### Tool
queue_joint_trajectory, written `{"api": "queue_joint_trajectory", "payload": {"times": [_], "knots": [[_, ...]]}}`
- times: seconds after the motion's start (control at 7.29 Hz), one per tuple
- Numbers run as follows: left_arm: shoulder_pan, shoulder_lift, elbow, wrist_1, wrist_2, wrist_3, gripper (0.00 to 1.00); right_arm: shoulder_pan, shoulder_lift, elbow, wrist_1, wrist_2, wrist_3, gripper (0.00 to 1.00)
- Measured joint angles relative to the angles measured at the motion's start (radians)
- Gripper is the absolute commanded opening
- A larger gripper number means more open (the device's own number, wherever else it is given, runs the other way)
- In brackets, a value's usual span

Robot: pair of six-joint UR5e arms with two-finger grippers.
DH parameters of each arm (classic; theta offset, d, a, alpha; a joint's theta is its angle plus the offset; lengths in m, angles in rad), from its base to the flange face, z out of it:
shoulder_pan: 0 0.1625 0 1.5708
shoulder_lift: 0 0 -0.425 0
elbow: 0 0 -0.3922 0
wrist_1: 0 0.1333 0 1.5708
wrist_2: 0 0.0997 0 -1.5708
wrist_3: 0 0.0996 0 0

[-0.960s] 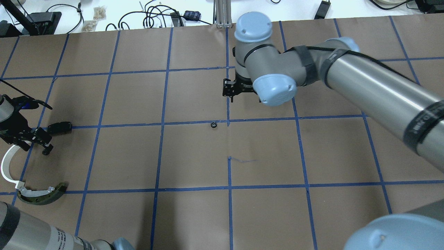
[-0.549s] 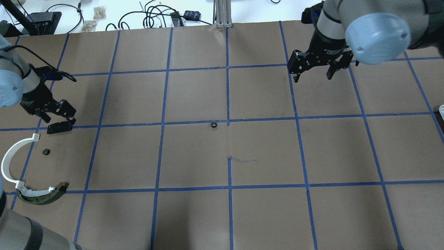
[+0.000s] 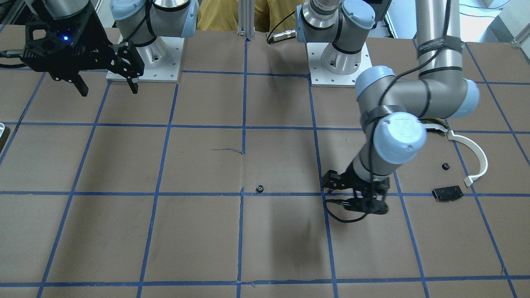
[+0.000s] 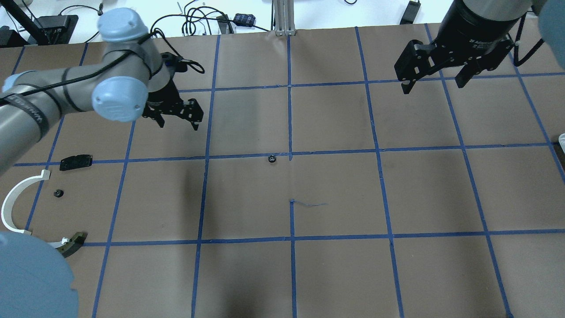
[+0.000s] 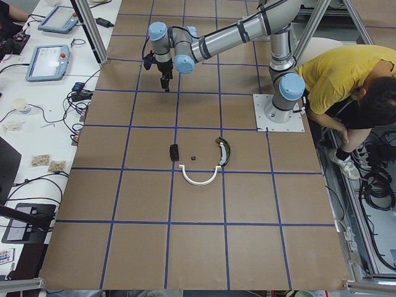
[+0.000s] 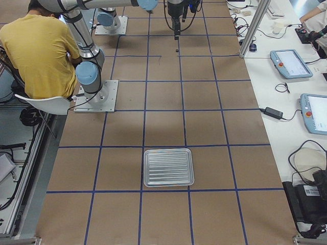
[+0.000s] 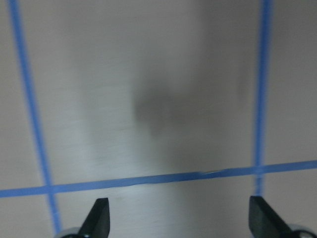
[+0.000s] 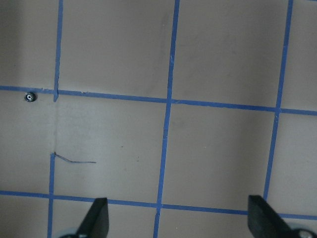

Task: Place bearing gear from tray to pile

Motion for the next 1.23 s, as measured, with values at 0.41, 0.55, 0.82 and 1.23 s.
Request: {"api": "queue_joint_trajectory", "payload": {"times": [0.41,0.55,0.82,1.23], "knots": [[-0.194,-0.052,-0.014,0.116,-0.036,-0.118,1.0,0.015,0.055,0.035,-0.058,-0.034,0.001,1.0],[-0.228,-0.075,-0.016,0.144,-0.038,-0.138,1.0,0.016,0.059,0.046,-0.092,-0.034,0.003,1.0],[-0.265,-0.129,-0.019,0.206,-0.058,-0.157,1.0,0.017,0.06,0.076,-0.138,-0.035,0.011,1.0],[-0.272,-0.169,-0.02,0.22,-0.076,-0.16,0.71,0.018,0.061,0.087,-0.169,-0.024,0.013,1.0]]}}
